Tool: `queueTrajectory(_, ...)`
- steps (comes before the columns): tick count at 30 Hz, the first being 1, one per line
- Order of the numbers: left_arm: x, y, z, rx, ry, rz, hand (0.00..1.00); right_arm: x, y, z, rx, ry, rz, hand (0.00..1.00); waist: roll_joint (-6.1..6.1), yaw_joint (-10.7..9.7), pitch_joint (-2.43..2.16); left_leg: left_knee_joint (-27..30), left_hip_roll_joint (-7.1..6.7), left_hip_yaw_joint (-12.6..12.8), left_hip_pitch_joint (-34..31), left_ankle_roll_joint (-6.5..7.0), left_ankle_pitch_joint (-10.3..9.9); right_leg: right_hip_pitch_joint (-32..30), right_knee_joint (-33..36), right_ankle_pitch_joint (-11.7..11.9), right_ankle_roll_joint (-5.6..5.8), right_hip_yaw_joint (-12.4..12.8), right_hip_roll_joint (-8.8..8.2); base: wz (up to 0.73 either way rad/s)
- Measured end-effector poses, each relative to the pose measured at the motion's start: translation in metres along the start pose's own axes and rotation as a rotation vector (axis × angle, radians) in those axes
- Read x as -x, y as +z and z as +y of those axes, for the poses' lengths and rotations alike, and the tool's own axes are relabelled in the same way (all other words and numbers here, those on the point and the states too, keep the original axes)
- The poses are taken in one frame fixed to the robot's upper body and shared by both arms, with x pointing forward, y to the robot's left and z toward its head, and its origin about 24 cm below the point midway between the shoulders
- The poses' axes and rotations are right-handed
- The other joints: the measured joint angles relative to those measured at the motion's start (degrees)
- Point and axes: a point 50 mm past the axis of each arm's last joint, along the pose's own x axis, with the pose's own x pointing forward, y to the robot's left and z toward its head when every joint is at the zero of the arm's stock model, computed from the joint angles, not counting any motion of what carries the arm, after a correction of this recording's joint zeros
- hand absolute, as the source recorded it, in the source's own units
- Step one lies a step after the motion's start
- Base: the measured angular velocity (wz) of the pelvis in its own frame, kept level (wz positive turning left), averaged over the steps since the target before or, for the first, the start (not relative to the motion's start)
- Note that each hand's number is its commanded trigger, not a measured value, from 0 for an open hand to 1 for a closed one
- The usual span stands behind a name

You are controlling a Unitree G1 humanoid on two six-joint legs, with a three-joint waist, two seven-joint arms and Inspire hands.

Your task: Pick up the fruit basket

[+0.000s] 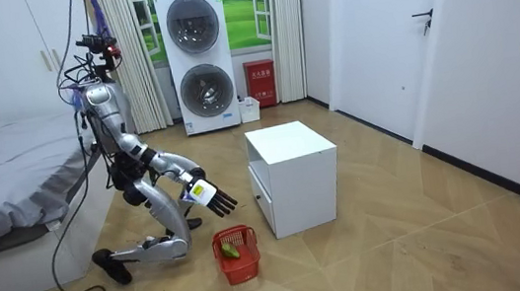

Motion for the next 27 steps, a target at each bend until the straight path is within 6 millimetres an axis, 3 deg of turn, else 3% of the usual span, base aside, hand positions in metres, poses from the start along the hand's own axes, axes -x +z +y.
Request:
queueTrajectory(4,0.002,-0.006,-0.007,-0.044,-0.026,0.005,0.0,0.0,-0.001,0.001,-0.023,0.01,0.006,0.0,-0.9,-0.3,-0.26,0.4,0.1,-0.2,-0.5,-1.67,0.5,-0.1,1.7,-0.6,-0.17,0.2,0.61,0.06)
queueTrajectory(5,0.003,-0.009,-0.009,-0.057,-0.033,0.011,0.0,0.0,0.0,0.001,-0.017,0.022,0.004,0.0,-0.89,-0.3,-0.26,0.5,0.15,-0.3,-0.5,-1.96,0.7,-0.1,2.0,-0.9,-0.74,0.4,0.93,0.0)
queueTrajectory(9,0.004,-0.012,-0.011,-0.056,-0.051,0.005,0.0,0.0,0.003,0.001,-0.001,0.039,-0.012,0.0,-0.89,-0.2,-0.26,0.5,0.13,-0.3,-0.6,-3.71,0.9,0.0,3.1,-2.2,-1.13,0.5,0.89,0.0)
queueTrajectory(13,0.005,-0.02,-0.013,-0.061,-0.064,0.02,0.0,0.0,0.008,0.003,0.009,0.047,-0.035,0.0,-0.94,0.0,-0.28,2.2,0.17,-0.4,-1.2,-6.32,0.6,0.4,6.2,-3.4,-2.1,1.4,1.27,0.03)
queueTrajectory(15,0.006,-0.022,-0.014,-0.064,-0.075,0.022,0.0,0.0,0.009,0.002,0.01,0.046,-0.041,0.0,-1.14,0.0,-0.25,4.4,0.32,-0.5,-2.6,-6.9,0.5,0.8,8.9,-4.6,-2.9,1.5,1.51,0.08)
queueTrajectory(16,0.007,-0.024,-0.018,-0.068,-0.095,0.024,0.0,-0.001,0.01,0.001,0.019,0.045,-0.047,0.0,-0.71,0.1,0.17,6.6,0.63,-1.4,-4.1,-7.17,0.5,1.0,10.9,-5.3,-3.04,1.6,2.72,-0.17)
queueTrajectory(17,0.009,-0.02,-0.028,-0.068,-0.133,0.006,0.0,-0.002,0.014,-0.003,0.031,0.036,-0.058,0.0,0.89,1.1,0.29,7.2,0.82,-3.1,-5.6,-8.45,0.9,-0.3,11.3,-5.3,-3.03,1.9,4.65,-0.2)
queueTrajectory(20,0.01,-0.019,-0.032,-0.082,-0.165,-0.008,0.0,-0.002,0.013,-0.001,0.052,0.044,-0.058,0.0,0.67,1.1,0.34,6.0,0.02,-4.1,-6.4,-9.87,1.6,-1.6,11.5,-5.4,-2.91,2.1,5.16,-0.06)
queueTrajectory(27,0.008,-0.009,-0.029,-0.081,-0.187,-0.037,0.0,-0.003,0.015,-0.007,0.077,0.039,-0.067,0.0,0.58,1.5,0.3,6.0,-0.03,-5.8,-7.5,-10.91,2.1,-2.6,11.5,-5.4,-2.84,1.6,6.65,-0.01)
